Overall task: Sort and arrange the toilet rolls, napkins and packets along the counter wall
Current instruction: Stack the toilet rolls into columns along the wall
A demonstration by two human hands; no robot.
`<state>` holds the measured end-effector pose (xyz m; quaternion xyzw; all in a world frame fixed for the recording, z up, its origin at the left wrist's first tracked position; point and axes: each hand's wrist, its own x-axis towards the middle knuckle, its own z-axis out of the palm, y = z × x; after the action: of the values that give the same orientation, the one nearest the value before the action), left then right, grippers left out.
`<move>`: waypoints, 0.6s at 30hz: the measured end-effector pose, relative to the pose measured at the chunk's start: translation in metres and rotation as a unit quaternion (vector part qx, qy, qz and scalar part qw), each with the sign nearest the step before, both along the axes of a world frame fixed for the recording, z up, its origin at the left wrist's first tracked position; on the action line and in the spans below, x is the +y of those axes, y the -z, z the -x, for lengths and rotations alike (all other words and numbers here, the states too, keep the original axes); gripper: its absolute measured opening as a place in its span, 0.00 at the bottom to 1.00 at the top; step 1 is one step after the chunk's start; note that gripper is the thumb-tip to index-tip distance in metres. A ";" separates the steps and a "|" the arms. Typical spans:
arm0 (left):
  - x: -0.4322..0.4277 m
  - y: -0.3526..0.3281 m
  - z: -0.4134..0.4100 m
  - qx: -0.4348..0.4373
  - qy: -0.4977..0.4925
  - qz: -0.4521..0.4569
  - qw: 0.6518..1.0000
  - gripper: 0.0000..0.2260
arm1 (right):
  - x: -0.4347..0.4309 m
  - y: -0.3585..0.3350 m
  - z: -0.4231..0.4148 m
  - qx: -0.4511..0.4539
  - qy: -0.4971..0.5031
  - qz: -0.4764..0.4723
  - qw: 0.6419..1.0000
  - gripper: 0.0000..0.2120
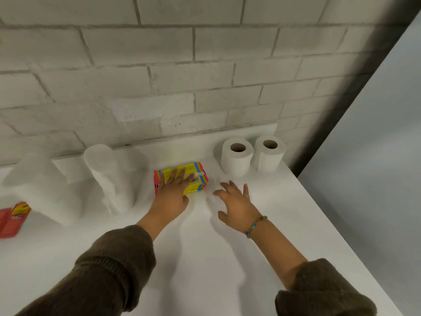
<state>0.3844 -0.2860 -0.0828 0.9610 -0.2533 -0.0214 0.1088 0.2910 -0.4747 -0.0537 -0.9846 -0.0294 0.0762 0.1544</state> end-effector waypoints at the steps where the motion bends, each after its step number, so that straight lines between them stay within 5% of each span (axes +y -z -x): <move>1: 0.001 -0.009 0.004 0.008 0.000 0.018 1.000 0.30 | 0.002 -0.003 0.005 -0.002 -0.004 -0.003 1.000 0.25; 7: 0.035 -0.056 0.083 0.038 -0.094 0.245 0.964 0.14 | 0.041 -0.028 0.029 -0.045 -0.027 -0.064 0.997 0.21; 18: 0.170 -0.089 0.215 0.012 -0.256 0.276 0.926 0.11 | 0.180 -0.047 0.074 -0.067 -0.136 -0.159 0.976 0.18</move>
<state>0.1693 -0.1163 0.0063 0.9246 0.0070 0.0662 0.3750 0.2174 -0.2945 -0.0065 -0.9372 -0.1850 0.0247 0.2945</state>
